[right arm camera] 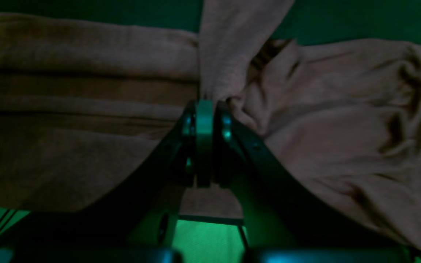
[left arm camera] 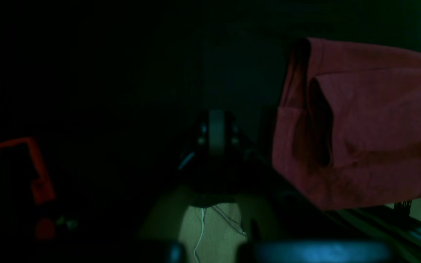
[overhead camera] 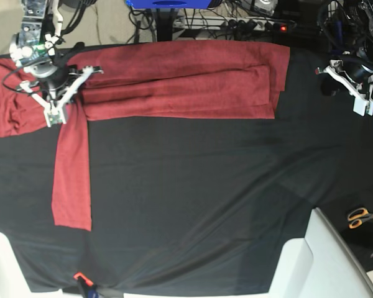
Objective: Fold the T-shirt properly
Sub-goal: 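Lay the sleeve flat along the strip with the right gripper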
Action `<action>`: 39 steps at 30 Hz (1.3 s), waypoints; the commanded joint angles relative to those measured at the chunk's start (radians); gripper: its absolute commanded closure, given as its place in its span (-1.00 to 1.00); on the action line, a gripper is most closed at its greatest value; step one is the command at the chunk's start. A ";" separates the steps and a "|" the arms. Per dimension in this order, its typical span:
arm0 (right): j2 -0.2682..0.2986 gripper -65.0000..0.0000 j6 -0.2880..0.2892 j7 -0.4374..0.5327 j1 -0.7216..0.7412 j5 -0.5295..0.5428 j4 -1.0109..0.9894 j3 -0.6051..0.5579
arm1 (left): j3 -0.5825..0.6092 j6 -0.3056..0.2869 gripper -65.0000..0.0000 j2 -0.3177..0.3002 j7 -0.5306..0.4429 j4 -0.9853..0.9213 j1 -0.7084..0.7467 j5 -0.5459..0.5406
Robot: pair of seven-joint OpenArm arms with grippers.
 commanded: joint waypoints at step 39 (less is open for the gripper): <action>0.236 -0.05 -0.003 0.227 0.857 0.123 -1.068 0.013 | -0.009 -0.004 1.00 -0.017 -0.015 0.013 0.010 -0.014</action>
